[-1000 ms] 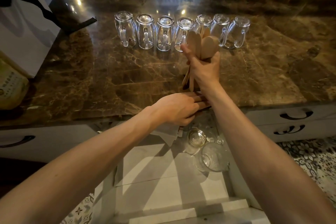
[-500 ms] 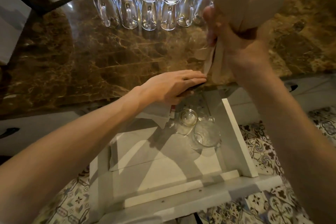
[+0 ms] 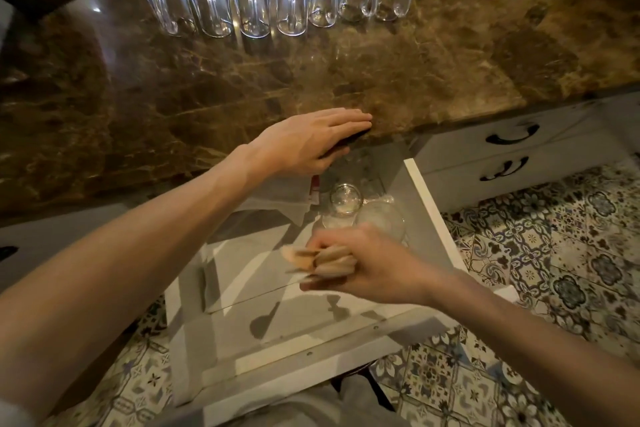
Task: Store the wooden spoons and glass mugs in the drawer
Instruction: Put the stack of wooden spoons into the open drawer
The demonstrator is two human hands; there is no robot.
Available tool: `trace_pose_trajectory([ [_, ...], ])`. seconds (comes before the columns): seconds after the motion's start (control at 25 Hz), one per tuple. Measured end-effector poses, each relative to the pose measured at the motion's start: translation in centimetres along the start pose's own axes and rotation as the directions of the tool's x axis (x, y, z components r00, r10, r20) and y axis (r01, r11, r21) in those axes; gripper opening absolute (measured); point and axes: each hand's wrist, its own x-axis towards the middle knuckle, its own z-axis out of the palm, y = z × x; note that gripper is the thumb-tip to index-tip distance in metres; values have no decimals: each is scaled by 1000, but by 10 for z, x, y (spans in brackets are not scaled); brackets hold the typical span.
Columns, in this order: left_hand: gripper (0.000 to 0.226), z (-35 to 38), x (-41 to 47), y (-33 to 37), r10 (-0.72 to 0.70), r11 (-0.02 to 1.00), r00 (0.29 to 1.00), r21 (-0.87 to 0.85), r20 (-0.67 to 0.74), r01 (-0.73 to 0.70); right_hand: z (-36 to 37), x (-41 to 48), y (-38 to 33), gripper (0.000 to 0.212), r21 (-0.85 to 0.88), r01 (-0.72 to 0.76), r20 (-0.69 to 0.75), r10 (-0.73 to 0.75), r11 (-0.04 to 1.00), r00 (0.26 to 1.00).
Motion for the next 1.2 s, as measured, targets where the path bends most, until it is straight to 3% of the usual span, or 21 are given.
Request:
trace_pose_trajectory([
  [0.24,50,1,0,0,-10,1000,1000,7,-8,10,35,-6,43,19,-243,-72,222,128,967,966],
  [0.52,50,2,1,-3,4,1000,1000,-7,-11,-4,46,-8,88,24,-455,-180,413,386,872,825],
  [0.84,50,2,1,-4,7,1000,1000,-19,-11,-7,35,-16,130,20,-581,-302,444,605,756,660],
  [1.2,50,3,0,-4,6,1000,1000,-15,-21,-6,30,-14,137,25,-638,-307,456,668,706,588],
])
